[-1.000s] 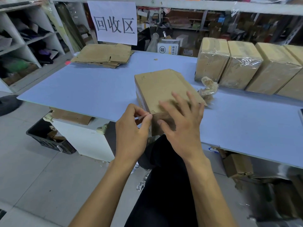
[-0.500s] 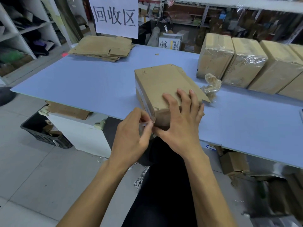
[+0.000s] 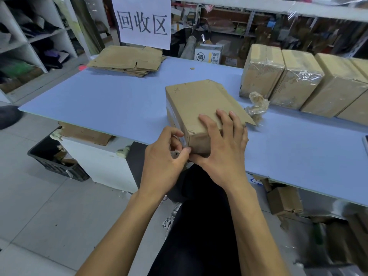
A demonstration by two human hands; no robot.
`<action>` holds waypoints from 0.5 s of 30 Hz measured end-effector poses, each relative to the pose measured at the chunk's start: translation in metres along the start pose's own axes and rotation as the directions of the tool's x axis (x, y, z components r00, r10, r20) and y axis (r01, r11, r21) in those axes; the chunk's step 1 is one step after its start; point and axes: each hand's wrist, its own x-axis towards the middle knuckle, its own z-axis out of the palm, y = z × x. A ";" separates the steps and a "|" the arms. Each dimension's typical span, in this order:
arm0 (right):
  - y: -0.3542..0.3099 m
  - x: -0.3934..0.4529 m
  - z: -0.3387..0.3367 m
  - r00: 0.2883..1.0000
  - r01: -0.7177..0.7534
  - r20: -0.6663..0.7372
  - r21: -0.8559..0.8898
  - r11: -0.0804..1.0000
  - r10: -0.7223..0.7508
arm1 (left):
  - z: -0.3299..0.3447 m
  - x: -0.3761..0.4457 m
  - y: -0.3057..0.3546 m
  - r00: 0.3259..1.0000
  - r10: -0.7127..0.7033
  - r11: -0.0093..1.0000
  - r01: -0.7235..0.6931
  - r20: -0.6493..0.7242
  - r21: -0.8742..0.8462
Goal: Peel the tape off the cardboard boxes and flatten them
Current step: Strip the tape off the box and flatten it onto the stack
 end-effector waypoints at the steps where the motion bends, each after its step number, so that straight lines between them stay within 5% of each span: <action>1: 0.000 0.001 -0.001 1.000 -0.005 0.003 0.004 1.000 0.005 | -0.001 0.000 0.000 1.000 -0.003 1.000 0.003 0.004 -0.002; 11: 0.000 0.001 -0.003 1.000 -0.017 0.006 0.025 1.000 0.017 | -0.002 0.004 0.000 0.998 -0.010 0.998 0.006 0.057 0.058; 15: 0.001 0.007 -0.007 0.997 -0.035 0.076 0.043 0.998 0.032 | -0.014 0.014 -0.008 0.957 -0.038 0.955 -0.050 0.286 0.293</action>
